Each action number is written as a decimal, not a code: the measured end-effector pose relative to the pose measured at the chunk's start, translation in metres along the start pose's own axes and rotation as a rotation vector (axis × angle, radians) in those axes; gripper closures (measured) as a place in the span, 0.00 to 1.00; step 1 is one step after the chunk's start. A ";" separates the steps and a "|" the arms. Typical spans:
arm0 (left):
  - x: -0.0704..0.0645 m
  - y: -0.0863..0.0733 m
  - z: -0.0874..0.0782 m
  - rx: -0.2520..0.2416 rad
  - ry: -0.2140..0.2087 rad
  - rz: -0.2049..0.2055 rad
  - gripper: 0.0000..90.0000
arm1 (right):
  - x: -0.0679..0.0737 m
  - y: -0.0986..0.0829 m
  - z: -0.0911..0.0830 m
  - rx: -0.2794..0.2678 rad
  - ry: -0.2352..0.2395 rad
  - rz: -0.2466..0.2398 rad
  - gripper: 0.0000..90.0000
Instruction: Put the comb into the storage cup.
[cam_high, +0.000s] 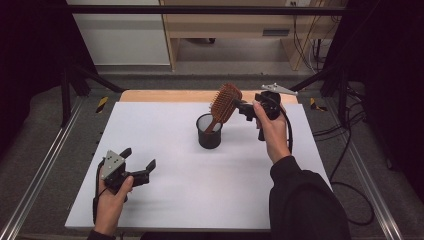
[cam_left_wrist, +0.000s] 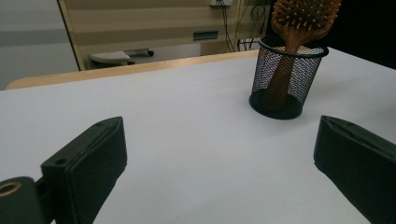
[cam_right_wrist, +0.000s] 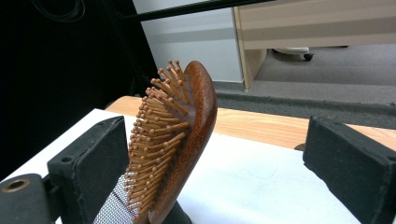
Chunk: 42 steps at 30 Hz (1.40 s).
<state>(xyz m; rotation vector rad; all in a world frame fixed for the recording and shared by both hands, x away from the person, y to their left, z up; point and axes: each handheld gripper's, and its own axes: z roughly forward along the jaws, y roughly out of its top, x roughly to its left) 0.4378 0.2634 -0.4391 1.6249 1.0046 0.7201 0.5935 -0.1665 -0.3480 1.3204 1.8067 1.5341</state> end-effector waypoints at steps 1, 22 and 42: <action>0.000 0.000 0.000 0.000 0.005 0.002 0.03 | -0.001 0.000 0.000 -0.001 0.002 0.004 0.08; 0.000 0.000 0.000 0.001 -0.004 0.002 0.03 | -0.007 0.001 -0.010 -0.015 -0.011 -0.003 0.08; -0.001 0.000 0.000 0.001 -0.006 0.005 0.03 | -0.020 0.000 -0.025 -0.037 -0.030 0.009 0.08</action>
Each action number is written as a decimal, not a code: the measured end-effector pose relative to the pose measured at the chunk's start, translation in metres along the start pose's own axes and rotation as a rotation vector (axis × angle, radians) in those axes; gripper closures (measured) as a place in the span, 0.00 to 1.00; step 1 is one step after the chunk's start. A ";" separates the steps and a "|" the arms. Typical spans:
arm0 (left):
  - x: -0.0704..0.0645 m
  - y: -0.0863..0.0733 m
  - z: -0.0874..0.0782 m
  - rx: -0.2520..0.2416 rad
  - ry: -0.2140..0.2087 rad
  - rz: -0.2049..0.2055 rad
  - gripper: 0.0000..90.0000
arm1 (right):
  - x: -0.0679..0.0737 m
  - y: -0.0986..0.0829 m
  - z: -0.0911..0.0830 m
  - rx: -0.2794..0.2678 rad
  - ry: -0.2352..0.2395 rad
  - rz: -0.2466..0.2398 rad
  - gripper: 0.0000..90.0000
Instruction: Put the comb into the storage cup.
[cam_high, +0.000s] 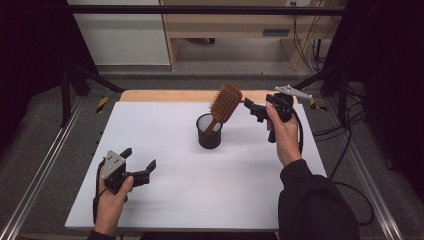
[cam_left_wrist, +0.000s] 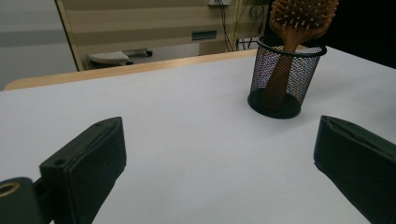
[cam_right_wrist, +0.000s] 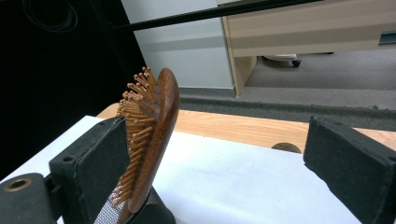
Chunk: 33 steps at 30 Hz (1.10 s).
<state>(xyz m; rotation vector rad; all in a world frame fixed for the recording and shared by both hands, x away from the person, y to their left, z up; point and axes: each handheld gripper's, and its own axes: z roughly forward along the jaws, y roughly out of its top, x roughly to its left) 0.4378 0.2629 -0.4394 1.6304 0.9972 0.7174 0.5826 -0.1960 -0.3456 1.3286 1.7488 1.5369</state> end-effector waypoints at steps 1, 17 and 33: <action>0.000 0.000 0.000 0.000 0.000 0.000 0.03 | 0.000 0.000 -0.001 -0.001 0.001 -0.001 0.08; 0.000 0.000 0.000 0.000 0.002 -0.001 0.03 | -0.005 0.002 -0.009 -0.035 -0.034 -0.022 0.09; 0.001 0.000 -0.001 -0.002 0.011 -0.002 0.03 | -0.012 -0.001 -0.022 -0.087 -0.077 -0.044 0.08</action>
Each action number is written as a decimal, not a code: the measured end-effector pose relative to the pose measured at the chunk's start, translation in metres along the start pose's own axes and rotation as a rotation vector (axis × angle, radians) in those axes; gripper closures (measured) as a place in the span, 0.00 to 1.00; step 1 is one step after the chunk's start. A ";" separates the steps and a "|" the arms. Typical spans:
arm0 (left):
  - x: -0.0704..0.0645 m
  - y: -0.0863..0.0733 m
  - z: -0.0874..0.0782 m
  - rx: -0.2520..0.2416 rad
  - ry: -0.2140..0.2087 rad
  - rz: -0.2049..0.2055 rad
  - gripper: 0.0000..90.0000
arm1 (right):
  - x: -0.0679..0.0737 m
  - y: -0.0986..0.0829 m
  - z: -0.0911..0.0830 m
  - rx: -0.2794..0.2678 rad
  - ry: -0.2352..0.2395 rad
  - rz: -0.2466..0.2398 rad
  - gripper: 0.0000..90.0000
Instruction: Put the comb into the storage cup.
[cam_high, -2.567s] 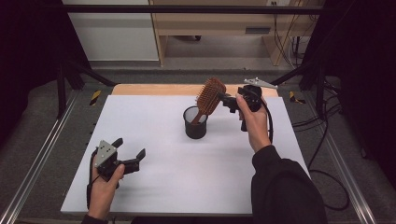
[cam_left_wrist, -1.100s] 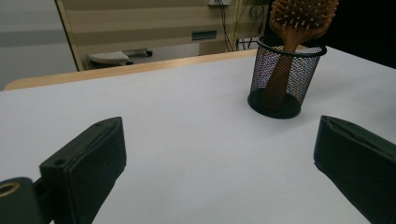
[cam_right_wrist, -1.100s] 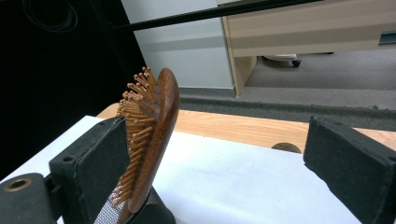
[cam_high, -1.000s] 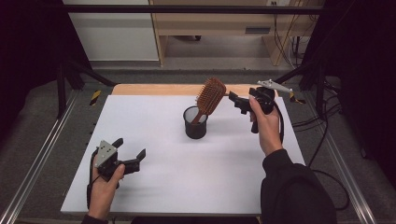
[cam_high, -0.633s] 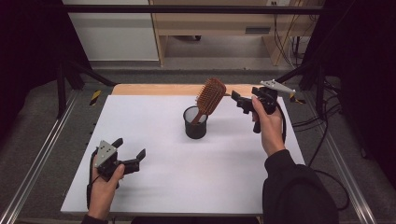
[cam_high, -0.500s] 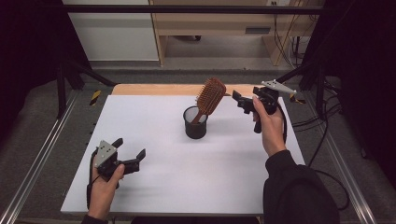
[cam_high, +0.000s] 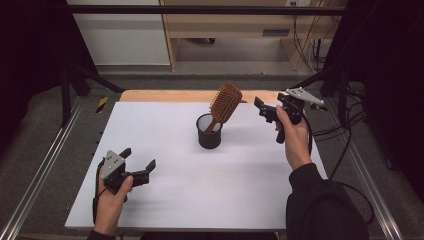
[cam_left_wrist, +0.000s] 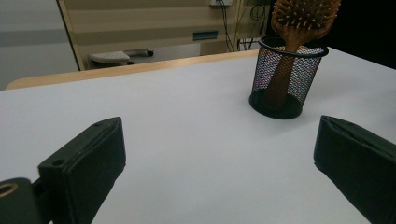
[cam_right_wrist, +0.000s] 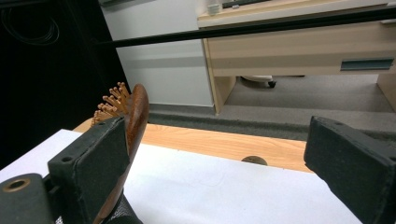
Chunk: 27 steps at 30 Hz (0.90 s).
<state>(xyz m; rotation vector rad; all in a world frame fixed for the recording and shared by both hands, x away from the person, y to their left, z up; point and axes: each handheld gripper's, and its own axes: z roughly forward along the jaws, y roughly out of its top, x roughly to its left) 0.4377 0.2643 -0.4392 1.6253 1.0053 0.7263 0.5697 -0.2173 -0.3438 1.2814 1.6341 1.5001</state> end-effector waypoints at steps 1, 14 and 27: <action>0.000 0.000 0.000 0.000 0.000 0.000 0.03 | -0.001 0.000 -0.001 -0.003 -0.001 -0.001 0.08; 0.000 0.000 -0.001 -0.001 0.002 -0.003 0.02 | -0.008 -0.003 -0.015 -0.025 -0.012 -0.006 0.07; 0.001 0.000 -0.001 -0.003 0.000 -0.008 0.02 | -0.015 -0.004 -0.031 -0.029 -0.013 -0.011 0.06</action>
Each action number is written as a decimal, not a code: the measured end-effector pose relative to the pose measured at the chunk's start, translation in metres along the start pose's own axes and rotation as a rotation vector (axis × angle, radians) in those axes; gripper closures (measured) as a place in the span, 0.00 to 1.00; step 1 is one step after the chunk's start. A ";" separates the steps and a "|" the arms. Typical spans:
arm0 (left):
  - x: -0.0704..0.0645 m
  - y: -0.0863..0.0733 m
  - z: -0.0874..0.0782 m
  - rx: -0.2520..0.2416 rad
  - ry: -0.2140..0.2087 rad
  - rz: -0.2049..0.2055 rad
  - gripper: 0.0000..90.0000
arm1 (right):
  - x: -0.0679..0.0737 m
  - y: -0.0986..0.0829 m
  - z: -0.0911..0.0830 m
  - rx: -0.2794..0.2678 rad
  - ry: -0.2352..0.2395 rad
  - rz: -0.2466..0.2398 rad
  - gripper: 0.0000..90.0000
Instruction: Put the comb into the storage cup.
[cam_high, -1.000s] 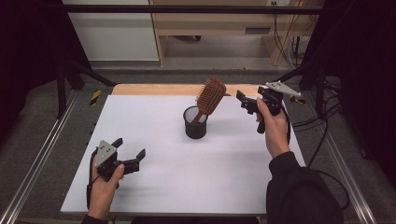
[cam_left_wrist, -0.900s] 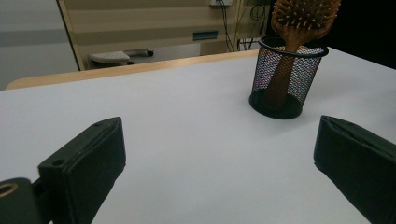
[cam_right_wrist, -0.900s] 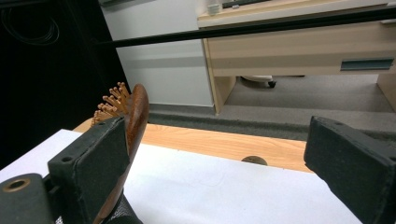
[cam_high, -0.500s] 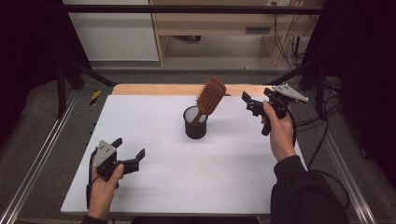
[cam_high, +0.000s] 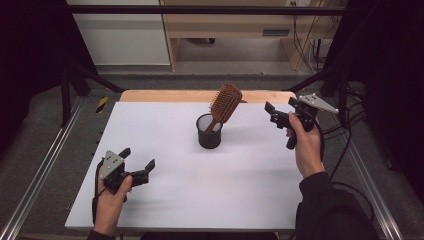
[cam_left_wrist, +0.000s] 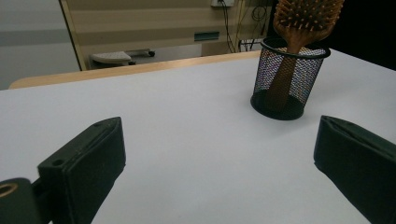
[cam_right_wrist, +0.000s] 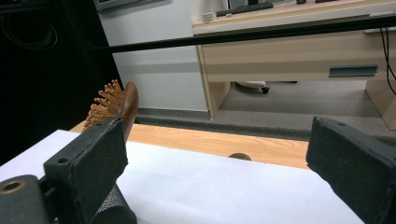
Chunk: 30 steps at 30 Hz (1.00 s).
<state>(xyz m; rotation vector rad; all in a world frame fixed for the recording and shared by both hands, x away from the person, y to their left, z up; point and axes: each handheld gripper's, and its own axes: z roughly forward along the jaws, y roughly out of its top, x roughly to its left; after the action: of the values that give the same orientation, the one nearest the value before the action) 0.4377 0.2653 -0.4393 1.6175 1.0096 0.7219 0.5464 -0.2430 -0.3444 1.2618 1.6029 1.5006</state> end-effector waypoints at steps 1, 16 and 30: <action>0.000 0.000 0.000 0.000 0.000 0.000 0.02 | -0.001 0.000 -0.001 -0.001 -0.002 -0.002 0.05; 0.003 0.000 -0.002 0.000 0.007 -0.001 0.02 | -0.005 -0.001 -0.020 -0.011 0.010 -0.011 0.03; 0.010 0.001 -0.008 -0.017 0.022 -0.024 0.02 | -0.007 -0.009 -0.043 -0.064 -0.007 -0.043 0.03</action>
<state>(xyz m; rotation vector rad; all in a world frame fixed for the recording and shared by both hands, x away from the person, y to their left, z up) 0.4354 0.2776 -0.4363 1.5838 1.0339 0.7314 0.5079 -0.2662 -0.3466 1.1886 1.5552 1.5068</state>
